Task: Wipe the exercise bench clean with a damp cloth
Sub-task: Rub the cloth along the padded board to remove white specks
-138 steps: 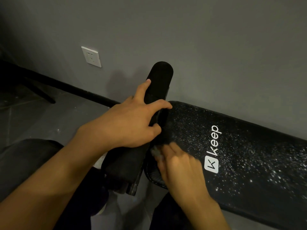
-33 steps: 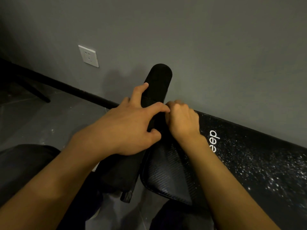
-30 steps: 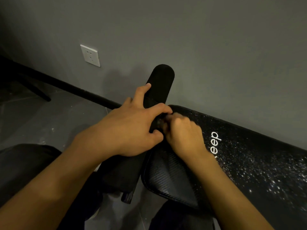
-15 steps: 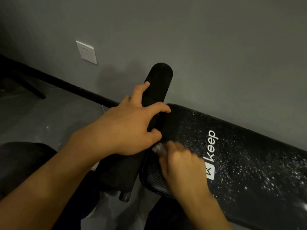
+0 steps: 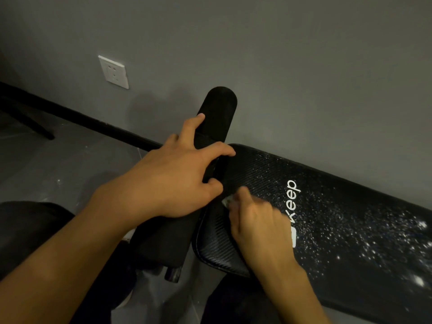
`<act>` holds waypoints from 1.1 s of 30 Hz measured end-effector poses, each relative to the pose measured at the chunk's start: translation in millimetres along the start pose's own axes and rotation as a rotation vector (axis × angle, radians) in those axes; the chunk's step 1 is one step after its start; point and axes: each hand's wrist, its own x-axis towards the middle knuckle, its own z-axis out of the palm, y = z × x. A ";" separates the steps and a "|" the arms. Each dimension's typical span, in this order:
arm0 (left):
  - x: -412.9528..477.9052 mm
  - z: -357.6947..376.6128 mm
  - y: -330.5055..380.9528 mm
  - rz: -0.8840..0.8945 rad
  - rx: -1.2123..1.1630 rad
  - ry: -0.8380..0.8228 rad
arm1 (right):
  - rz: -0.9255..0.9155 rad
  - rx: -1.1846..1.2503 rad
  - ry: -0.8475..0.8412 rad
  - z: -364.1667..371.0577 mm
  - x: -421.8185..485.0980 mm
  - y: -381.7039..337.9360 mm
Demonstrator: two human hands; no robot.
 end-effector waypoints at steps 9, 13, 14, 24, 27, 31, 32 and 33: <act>-1.7 0.5 -2.8 0.007 -0.004 0.004 | 0.060 0.045 -0.211 -3.2 -49.4 -10.1; -1.0 1.0 -1.5 0.001 0.000 0.007 | 0.073 0.018 -0.039 -5.7 -14.3 -2.2; -1.0 1.3 -1.6 -0.002 0.002 0.010 | 0.082 0.007 -0.033 -7.4 -7.3 -1.5; -2.0 2.4 -3.1 -0.010 0.002 0.015 | 0.122 0.116 -0.168 -7.6 -51.3 -0.7; -0.9 2.9 -3.1 -0.006 0.001 0.018 | 0.103 0.104 -0.097 -11.3 -23.7 2.4; -0.1 4.2 -4.0 -0.012 -0.006 0.023 | 0.057 0.062 -0.104 -7.0 -28.0 2.0; -0.2 4.4 -3.9 -0.015 -0.006 0.023 | 0.050 0.061 -0.130 -7.4 -37.9 1.1; -0.1 4.8 -3.4 -0.018 -0.004 0.022 | 0.055 0.071 -0.164 -8.8 -48.1 0.1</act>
